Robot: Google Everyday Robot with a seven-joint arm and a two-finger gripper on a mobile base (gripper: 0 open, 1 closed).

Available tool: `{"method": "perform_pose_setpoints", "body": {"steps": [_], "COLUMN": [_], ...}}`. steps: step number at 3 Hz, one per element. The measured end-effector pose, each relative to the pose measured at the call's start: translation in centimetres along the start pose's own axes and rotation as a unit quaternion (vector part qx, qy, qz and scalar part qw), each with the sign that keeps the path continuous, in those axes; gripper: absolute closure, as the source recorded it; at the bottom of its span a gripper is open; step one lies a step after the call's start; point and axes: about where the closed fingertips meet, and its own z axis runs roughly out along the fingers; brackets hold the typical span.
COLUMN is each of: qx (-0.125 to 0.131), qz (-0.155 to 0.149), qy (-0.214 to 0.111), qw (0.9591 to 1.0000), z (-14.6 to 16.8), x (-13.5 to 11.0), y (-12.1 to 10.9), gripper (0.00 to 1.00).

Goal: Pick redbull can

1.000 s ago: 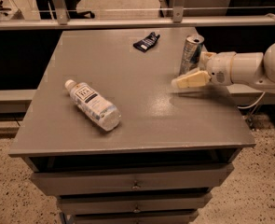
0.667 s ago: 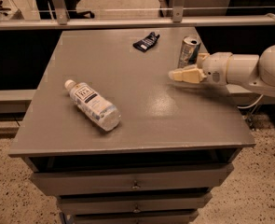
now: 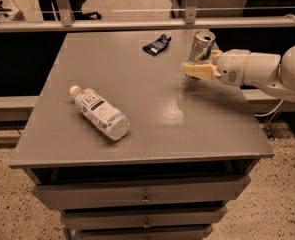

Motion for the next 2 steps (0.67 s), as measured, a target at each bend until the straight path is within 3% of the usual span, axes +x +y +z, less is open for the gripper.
{"method": "perform_pose_setpoints", "body": {"steps": [1, 2], "qx": [-0.027, -0.032], "qz": [-0.002, -0.003], "qy": [-0.029, -0.03], "qw": [0.9992, 0.999], "z": [-0.97, -1.0], "x": [-4.22, -4.48], "y": [1.44, 1.68], "gripper": [1.0, 1.0]}}
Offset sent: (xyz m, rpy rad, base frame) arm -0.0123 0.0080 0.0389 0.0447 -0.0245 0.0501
